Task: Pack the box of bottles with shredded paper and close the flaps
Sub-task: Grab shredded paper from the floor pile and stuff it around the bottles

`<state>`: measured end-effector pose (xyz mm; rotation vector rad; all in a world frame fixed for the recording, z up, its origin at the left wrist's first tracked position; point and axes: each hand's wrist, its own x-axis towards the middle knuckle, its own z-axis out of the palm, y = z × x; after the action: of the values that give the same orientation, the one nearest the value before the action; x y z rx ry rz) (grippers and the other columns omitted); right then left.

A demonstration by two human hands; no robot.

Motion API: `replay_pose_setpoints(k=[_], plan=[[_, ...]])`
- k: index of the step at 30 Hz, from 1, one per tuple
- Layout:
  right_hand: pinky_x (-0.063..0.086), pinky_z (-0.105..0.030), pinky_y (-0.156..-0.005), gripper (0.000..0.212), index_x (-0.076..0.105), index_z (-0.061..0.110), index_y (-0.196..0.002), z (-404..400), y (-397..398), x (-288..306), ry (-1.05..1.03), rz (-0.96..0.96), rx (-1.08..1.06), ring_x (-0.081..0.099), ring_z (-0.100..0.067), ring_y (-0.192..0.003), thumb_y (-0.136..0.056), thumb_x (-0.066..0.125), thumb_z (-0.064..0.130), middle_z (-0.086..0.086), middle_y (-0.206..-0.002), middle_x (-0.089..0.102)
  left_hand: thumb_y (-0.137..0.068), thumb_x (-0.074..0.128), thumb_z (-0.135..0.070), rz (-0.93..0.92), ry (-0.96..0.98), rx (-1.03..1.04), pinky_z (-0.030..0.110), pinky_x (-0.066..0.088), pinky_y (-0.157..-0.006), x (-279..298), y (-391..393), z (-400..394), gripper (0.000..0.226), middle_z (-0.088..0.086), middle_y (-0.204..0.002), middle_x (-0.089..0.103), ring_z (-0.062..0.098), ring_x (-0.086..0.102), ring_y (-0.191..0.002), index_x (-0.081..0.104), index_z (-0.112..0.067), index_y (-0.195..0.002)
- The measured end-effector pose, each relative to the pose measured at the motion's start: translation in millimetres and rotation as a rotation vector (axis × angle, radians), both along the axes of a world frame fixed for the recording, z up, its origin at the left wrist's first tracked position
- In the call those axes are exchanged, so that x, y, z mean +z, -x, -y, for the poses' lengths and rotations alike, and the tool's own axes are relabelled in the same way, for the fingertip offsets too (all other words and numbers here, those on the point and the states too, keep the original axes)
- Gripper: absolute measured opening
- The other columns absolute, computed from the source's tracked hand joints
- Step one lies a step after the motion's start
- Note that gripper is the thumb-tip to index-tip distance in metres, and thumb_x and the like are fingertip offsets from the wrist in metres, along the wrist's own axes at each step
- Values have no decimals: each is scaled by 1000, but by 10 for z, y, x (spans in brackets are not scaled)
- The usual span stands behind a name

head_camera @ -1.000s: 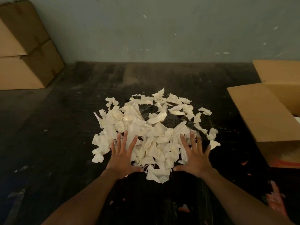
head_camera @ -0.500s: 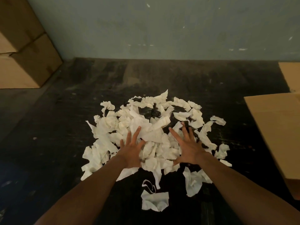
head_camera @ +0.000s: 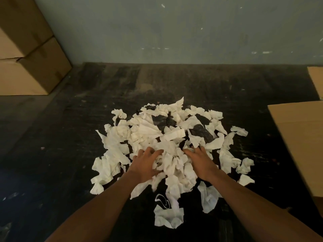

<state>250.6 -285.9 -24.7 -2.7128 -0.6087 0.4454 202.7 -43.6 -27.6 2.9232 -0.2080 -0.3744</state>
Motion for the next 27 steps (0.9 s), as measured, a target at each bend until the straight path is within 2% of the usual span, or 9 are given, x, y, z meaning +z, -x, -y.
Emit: replay_pose_setpoints(k=[3,7,12,15,19,21,23,25,27], plan=[[30,-38,-110,49,47,27,-137,18,63,7,-100,-11,-17,38,-32,-128,-90,58,26,-10,-135,49,-87,63,-35,-4,121,74,42,46,-98,39,64,-15,69,2,-139,41,28,47,-119,30,-30,-147],[44,-34,-90,51,53,25,-133,38,100,131,-219,-79,-42,51,-25,-109,-84,68,19,-10,-117,61,-84,63,-24,17,214,157,42,49,-93,86,121,-54,61,5,-131,53,30,58,-114,38,-21,-140],[53,-40,-85,37,63,29,-116,98,111,182,-406,-78,-85,63,-19,-94,-80,70,22,-3,-104,69,-81,63,-33,-14,360,212,49,52,-88,60,204,-62,95,2,-127,56,27,61,-108,-1,-56,-148],[52,-44,-87,32,61,37,-111,94,183,185,-382,-140,-99,62,-13,-96,-81,69,36,6,-103,68,-83,54,-35,-89,565,356,50,49,-95,-12,189,-44,68,-1,-117,53,23,59,-104,27,-57,-141],[21,-48,-107,45,46,46,-124,68,264,150,-96,-99,-158,43,-15,-120,-82,63,48,8,-119,56,-91,49,-41,-136,866,545,50,39,-108,2,176,-48,41,-2,-127,54,23,54,-118,51,-37,-132],[20,-51,-109,60,38,44,-134,34,300,167,-53,-164,-131,32,-23,-129,-80,64,52,1,-128,44,-85,41,-71,-183,808,543,51,32,-113,102,196,4,71,2,-134,49,27,46,-128,45,-25,-139],[23,-51,-112,75,29,44,-140,34,320,171,-54,-241,-98,19,-29,-137,-77,67,57,-4,-139,29,-69,32,-93,-224,705,440,56,25,-116,176,240,48,105,7,-152,35,33,35,-141,19,-33,-153],[21,-50,-114,87,24,46,-143,68,344,218,-121,-317,-90,6,-29,-143,-71,71,62,-4,-146,17,-60,41,-97,-227,601,325,61,22,-116,191,273,80,123,7,-163,13,34,21,-147,-10,-35,-153],[19,-51,-115,96,19,54,-141,102,346,283,-200,-361,-75,2,-27,-144,-64,75,67,-2,-144,15,-50,56,-96,-224,439,201,66,19,-114,184,294,103,142,-1,-164,-13,37,6,-150,-19,-28,-151]])
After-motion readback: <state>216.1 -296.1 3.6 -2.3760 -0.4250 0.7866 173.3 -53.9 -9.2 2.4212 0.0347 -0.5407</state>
